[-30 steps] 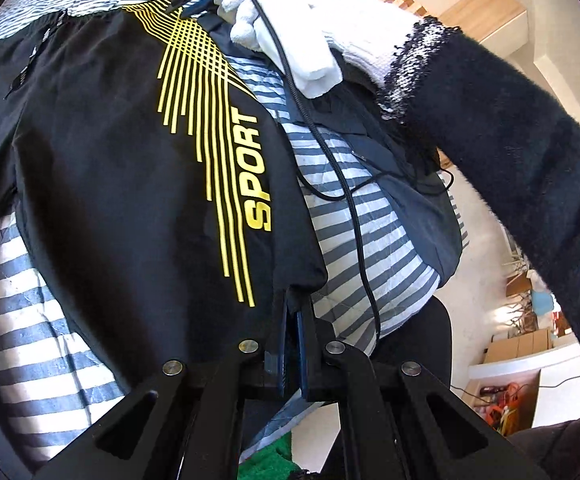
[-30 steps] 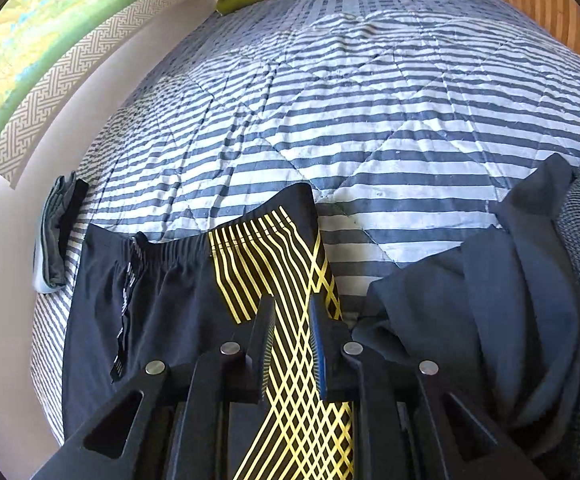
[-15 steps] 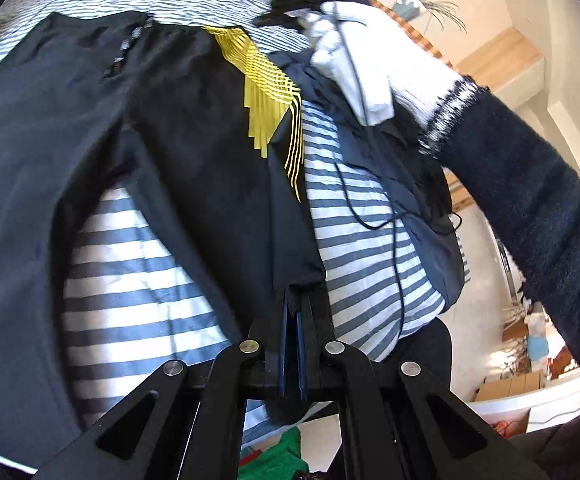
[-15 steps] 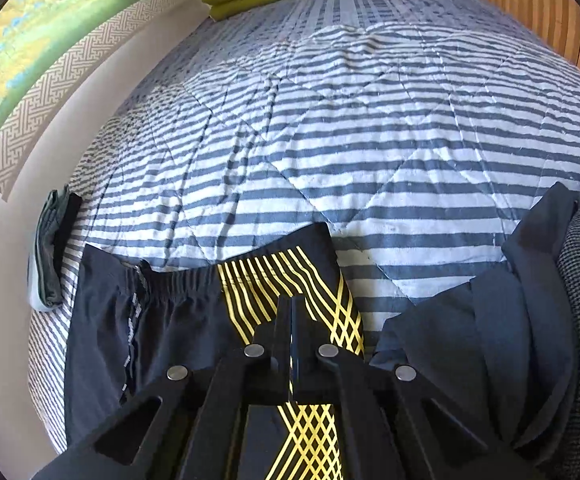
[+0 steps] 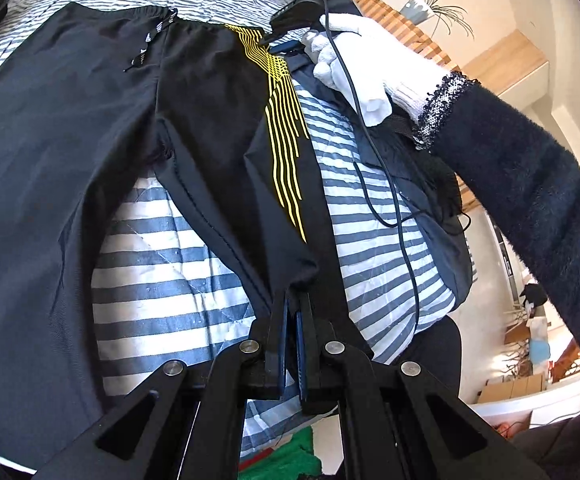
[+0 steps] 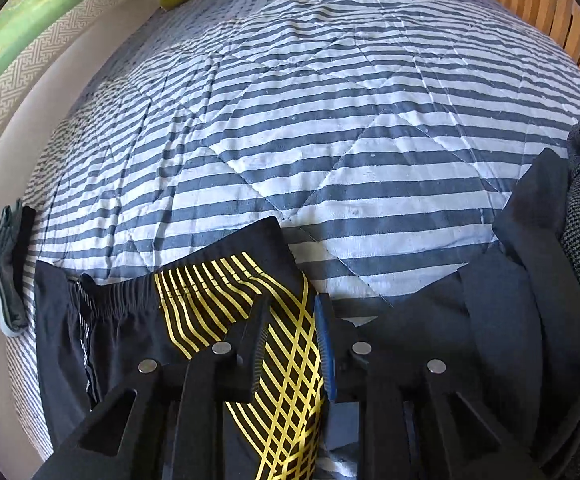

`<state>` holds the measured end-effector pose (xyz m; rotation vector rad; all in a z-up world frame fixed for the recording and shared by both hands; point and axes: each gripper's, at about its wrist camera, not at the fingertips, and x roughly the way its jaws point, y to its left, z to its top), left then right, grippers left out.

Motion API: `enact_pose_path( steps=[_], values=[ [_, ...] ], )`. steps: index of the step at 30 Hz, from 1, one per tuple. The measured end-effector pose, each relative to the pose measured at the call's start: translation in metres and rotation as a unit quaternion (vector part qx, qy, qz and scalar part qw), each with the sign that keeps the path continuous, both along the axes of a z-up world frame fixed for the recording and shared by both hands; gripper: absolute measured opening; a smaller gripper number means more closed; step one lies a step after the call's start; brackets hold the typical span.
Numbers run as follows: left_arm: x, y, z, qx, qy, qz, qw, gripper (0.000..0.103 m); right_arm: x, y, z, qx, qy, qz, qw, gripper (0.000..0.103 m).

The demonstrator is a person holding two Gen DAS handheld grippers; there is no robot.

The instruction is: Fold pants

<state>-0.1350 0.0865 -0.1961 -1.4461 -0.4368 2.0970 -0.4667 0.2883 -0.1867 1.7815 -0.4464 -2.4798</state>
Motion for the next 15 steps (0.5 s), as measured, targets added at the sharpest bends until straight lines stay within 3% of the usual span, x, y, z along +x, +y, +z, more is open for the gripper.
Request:
enact_pose_path(
  steps=[1,2,7,9,11,15],
  values=[
    [0.0,-0.001,0.001,0.001,0.0,0.002,1.0,0.003,-0.001,0.002,-0.001,-0.005,-0.001,-0.004,1.0,0.018],
    [0.001,-0.003,0.001,0.001,0.001,0.003,1.0,0.003,-0.001,0.002,0.0,-0.003,0.002,-0.004,1.0,0.002],
    [0.004,-0.01,-0.001,0.0,-0.002,0.009,1.0,0.003,0.004,0.003,0.021,0.002,0.044,-0.003,0.999,0.0],
    [0.004,-0.011,-0.004,-0.001,-0.006,0.01,0.9999,0.003,0.005,0.008,0.028,0.011,0.054,-0.016,0.998,0.005],
    [0.003,-0.012,-0.006,-0.002,-0.008,0.012,0.9999,0.003,0.001,0.012,0.025,-0.006,0.038,-0.014,0.999,0.024],
    [0.002,-0.015,-0.008,-0.007,-0.009,0.016,0.9998,0.003,-0.001,0.0,0.008,-0.018,0.016,0.013,1.0,0.024]
  ],
)
